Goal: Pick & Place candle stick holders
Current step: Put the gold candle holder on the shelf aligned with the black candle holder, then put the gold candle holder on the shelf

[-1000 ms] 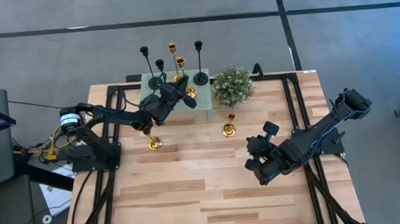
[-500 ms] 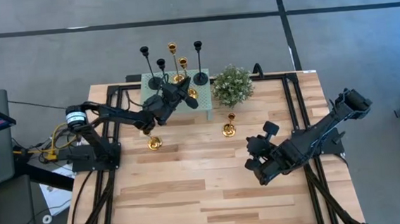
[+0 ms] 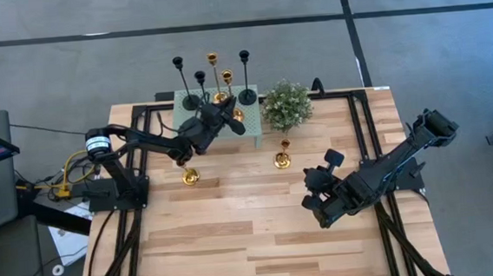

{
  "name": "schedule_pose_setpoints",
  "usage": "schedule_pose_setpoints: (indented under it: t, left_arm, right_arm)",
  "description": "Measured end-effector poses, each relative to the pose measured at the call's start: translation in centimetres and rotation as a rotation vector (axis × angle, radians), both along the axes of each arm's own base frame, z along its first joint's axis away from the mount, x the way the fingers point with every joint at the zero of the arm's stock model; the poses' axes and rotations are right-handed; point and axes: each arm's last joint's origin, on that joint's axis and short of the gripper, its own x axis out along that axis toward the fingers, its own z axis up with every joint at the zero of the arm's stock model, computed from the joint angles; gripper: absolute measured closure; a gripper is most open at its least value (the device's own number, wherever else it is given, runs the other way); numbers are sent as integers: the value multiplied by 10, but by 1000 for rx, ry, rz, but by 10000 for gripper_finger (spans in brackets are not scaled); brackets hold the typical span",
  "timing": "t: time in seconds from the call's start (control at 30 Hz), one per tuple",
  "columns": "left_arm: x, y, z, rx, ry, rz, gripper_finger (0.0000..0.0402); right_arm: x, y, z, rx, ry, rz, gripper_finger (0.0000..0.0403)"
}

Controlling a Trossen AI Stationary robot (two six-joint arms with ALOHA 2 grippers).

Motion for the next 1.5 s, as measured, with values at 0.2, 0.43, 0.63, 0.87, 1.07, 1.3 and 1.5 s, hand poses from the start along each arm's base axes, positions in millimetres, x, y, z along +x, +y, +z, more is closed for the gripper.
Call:
schedule_pose_setpoints:
  t: [0.2,0.43,0.63,0.87,1.07,1.3,1.5]
  left_arm:
    - [0,-1,1,3,-7,-2,328]
    - [0,-2,1,19,9,4,312]
    - [2,-12,2,51,47,-2,288]
    - [-8,-33,22,95,80,104,257]
    - [-20,-64,45,128,64,57,245]
    - [-36,-116,58,185,225,-71,256]
    - [-56,-156,60,243,370,-239,284]
  right_arm:
    - [0,0,0,1,0,0,403]
    - [0,0,0,6,1,-1,403]
    - [0,1,-1,40,16,3,403]
    - [1,2,-1,60,9,6,403]
    - [1,2,-1,60,10,7,403]
    - [0,5,-3,124,54,26,403]
    - [-1,6,-5,208,109,39,403]
